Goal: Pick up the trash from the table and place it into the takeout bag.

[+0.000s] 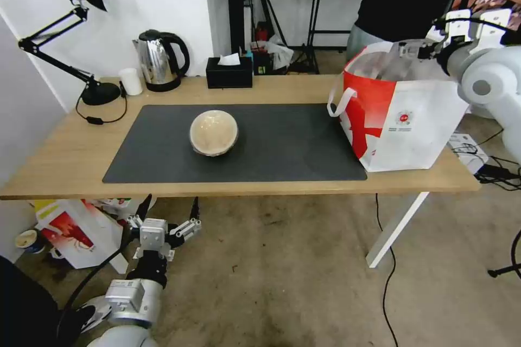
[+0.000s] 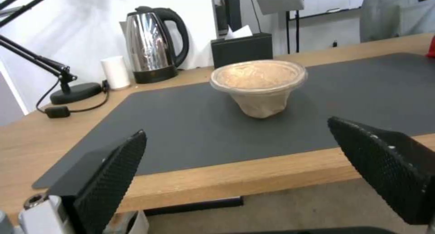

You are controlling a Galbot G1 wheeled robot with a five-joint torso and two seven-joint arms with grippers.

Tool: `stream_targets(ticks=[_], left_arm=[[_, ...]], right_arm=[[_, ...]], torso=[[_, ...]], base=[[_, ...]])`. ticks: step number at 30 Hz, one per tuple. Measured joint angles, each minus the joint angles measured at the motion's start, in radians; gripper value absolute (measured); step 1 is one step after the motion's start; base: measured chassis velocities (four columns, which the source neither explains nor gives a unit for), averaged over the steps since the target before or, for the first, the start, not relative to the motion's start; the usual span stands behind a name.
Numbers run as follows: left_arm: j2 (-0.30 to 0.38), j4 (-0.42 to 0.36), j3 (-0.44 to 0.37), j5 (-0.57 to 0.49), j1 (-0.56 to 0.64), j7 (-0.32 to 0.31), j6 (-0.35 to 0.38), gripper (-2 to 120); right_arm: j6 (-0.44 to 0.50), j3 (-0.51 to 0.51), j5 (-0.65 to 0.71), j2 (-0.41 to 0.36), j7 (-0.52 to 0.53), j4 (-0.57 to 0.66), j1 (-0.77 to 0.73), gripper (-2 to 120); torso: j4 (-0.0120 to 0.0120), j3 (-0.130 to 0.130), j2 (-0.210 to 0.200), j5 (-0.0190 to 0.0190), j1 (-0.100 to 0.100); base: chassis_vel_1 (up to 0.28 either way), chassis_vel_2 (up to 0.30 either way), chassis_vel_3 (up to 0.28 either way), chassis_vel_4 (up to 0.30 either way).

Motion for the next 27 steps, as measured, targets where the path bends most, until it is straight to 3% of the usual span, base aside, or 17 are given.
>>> stream_targets(ticks=[1,2,5,7,8,11,13,16,21,27], left_arm=[[0.0,0.0,0.0,0.0,0.0,0.0,0.0,100],[0.0,0.0,0.0,0.0,0.0,0.0,0.0,100],[0.0,0.0,0.0,0.0,0.0,0.0,0.0,100],[0.0,0.0,0.0,0.0,0.0,0.0,0.0,100],[0.0,0.0,0.0,0.0,0.0,0.0,0.0,100],[0.0,0.0,0.0,0.0,0.0,0.0,0.0,100],[0.0,0.0,0.0,0.0,0.0,0.0,0.0,100],[0.0,0.0,0.0,0.0,0.0,0.0,0.0,100],[0.0,0.0,0.0,0.0,0.0,0.0,0.0,100],[0.0,0.0,0.0,0.0,0.0,0.0,0.0,100]], right_arm=[[0.078,0.009,0.006,0.01,0.0,0.012,-0.012,100],[0.078,0.009,0.006,0.01,0.0,0.012,-0.012,100],[0.209,0.053,0.028,0.037,0.002,0.077,-0.058,100],[0.209,0.053,0.028,0.037,0.002,0.077,-0.058,100],[0.299,0.071,0.036,0.057,0.02,0.132,-0.084,100],[0.378,0.074,0.033,0.066,0.019,0.157,-0.1,100],[0.416,0.076,0.029,0.069,0.01,0.166,-0.108,100],[0.565,0.108,-0.01,0.087,-0.054,0.214,-0.165,100],[0.63,0.118,-0.079,0.108,-0.094,0.258,-0.224,100],[0.632,0.118,-0.129,0.11,-0.107,0.258,-0.241,100]], torso=[[0.0002,0.0,0.0,0.0001,0.0],[0.0002,0.0,0.0,0.0001,0.0],[0.0003,0.0,0.0,-0.0002,0.0],[0.0003,0.0,0.0,-0.0002,0.0],[0.0002,0.0,0.0,-0.0002,0.0],[0.0003,0.0,0.0,0.0,0.0],[0.0003,0.0,0.0,0.0002,0.0],[0.0001,0.0,0.0,0.0001,0.0],[0.0002,0.0,0.0,0.0,0.0],[0.0002,0.0,0.0,0.0001,0.0]], base=[[0.0,0.0,0.0,0.0],[0.0,0.0,0.0,0.0],[0.0,0.0,0.0,0.0],[0.0,0.0,0.0,0.0],[0.0,0.0,0.0,0.0],[0.0,0.0,0.0,0.0],[0.0,0.0,0.0,0.0],[0.0,0.0,0.0,0.0],[0.0,0.0,0.0,0.0],[0.0,0.0,0.0,0.0]])
